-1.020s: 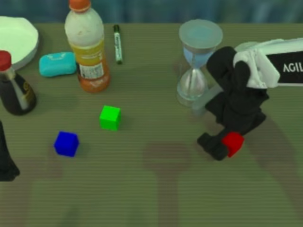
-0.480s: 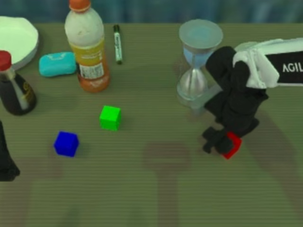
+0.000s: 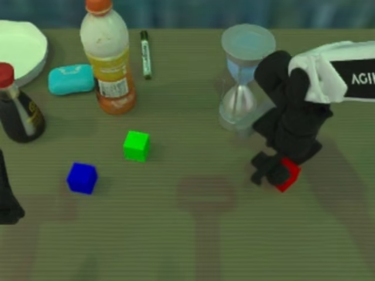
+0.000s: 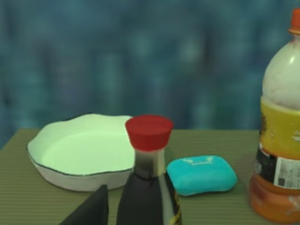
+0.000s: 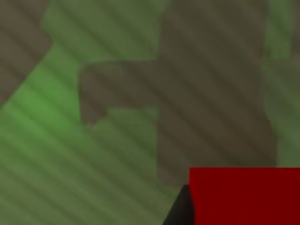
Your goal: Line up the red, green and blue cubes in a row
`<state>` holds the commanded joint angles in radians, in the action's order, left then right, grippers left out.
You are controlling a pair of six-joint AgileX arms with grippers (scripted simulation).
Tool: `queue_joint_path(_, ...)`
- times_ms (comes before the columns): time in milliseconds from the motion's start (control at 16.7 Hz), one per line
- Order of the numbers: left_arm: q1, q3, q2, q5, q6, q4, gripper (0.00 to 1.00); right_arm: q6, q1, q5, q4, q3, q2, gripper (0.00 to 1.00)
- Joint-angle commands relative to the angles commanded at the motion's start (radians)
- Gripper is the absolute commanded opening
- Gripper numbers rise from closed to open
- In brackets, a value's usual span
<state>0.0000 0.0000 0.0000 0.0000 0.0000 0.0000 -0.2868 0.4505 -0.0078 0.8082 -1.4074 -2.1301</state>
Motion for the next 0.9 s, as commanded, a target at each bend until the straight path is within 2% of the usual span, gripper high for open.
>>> queue_joint_path(300,0.0,0.0,0.0,0.0,0.0,0.0,1.0,0.0,0.004,0.0,0.183,-0.094,0.076,0.0)
queue_joint_path(660,0.0,0.0,0.0,0.0,0.0,0.0,1.0,0.003,0.001,-0.001,0.199,-0.104,0.086,0.0)
queue_joint_path(900,0.0,0.0,0.0,0.0,0.0,0.0,1.0,0.111,0.059,0.003,0.228,-0.165,0.048,0.0)
